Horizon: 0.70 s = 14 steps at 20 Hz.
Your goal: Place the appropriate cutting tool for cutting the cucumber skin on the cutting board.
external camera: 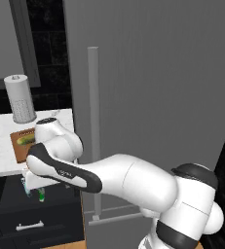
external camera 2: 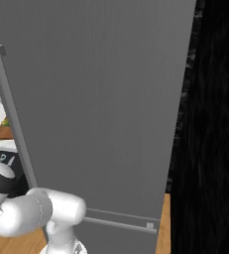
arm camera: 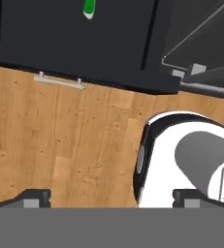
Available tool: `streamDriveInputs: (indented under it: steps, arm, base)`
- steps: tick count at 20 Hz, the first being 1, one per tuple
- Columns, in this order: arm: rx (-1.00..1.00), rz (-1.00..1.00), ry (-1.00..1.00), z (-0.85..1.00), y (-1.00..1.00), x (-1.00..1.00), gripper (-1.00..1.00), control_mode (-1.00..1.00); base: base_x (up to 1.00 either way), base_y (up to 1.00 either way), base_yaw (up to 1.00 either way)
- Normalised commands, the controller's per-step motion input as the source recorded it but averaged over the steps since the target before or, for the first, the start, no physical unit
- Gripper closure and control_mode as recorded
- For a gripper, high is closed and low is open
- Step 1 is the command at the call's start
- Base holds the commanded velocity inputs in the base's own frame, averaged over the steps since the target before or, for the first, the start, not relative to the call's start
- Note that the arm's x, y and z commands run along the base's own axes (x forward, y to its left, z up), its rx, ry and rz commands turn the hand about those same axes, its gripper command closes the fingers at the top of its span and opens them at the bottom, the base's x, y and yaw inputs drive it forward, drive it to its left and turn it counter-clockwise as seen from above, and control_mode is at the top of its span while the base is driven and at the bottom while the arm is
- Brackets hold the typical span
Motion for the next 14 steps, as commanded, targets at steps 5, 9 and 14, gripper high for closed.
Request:
streamDriveInputs:
  steps: [5,9,14]
  arm:
    - [0.02,-0.19,-0.13,-0.41,0.08,0.37,-1.0,-1.0]
    - [0.0,-0.21,-0.02,-0.48,0.19,0.42,-1.0,-1.0]
    - [0.0,-0.2,-0.09,-0.41,0.2,0.33,-1.0,-1.0]
  base:
    - [0.0,0.0,0.0]
    - [0.0,0.0,0.0]
    - [0.0,0.0,0.0]
